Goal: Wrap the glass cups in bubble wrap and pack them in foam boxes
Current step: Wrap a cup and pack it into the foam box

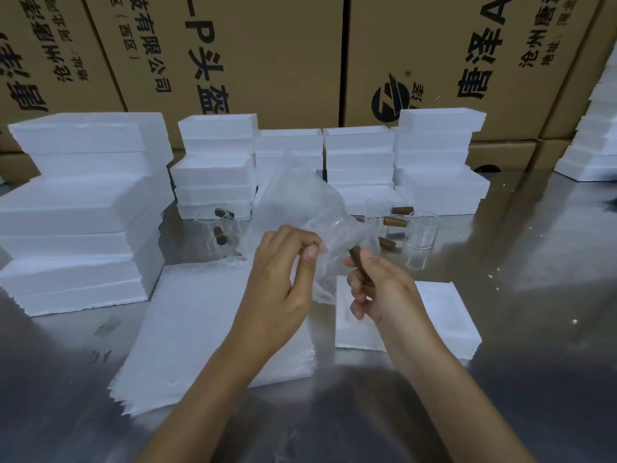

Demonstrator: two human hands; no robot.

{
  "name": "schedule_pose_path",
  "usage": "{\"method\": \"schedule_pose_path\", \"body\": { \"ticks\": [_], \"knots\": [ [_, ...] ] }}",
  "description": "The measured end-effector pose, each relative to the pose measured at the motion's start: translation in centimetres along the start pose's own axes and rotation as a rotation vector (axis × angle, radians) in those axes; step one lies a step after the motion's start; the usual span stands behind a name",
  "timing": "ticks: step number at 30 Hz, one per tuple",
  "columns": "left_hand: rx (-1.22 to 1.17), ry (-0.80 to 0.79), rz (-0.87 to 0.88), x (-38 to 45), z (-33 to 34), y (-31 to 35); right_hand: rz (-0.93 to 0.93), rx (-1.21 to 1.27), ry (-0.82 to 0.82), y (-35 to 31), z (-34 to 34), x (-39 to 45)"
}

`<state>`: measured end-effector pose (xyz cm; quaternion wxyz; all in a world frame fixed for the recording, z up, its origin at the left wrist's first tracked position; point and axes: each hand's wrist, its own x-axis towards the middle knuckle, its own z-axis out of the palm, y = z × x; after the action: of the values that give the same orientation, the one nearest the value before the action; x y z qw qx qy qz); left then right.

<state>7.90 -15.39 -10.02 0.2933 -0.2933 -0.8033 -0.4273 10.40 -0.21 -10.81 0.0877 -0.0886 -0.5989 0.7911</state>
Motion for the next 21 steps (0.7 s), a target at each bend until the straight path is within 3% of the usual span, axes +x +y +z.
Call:
{"method": "schedule_pose_path", "body": {
  "ticks": [2, 5, 9, 11, 13, 18, 21],
  "knots": [
    [-0.044, -0.074, 0.0, -0.3, 0.3, 0.5, 0.049, 0.158, -0.098, -0.3, 0.1, -0.1],
    [-0.121, -0.167, -0.027, -0.6, 0.8, 1.3, 0.042, 0.207, -0.217, -0.3, 0.2, -0.3],
    [-0.297, -0.239, -0.127, -0.6, 0.7, 2.5, -0.014, 0.078, -0.281, -0.3, -0.2, -0.4],
    [-0.352, -0.234, -0.158, -0.5, 0.4, 2.9, -0.054, -0.111, -0.25, -0.5, -0.4, -0.4],
    [-0.346, -0.14, -0.137, -0.4, 0.1, 2.9, -0.113, -0.287, -0.212, -0.6, -0.6, -0.6],
    [-0.117, 0.408, -0.133, 0.3, -0.8, 0.8, -0.138, -0.331, -0.206, -0.8, -0.6, -0.5],
    [-0.181, 0.346, -0.263, 1.1, -2.2, -1.4, -0.073, -0.18, -0.273, -1.1, -0.5, -0.7]
  ]
}}
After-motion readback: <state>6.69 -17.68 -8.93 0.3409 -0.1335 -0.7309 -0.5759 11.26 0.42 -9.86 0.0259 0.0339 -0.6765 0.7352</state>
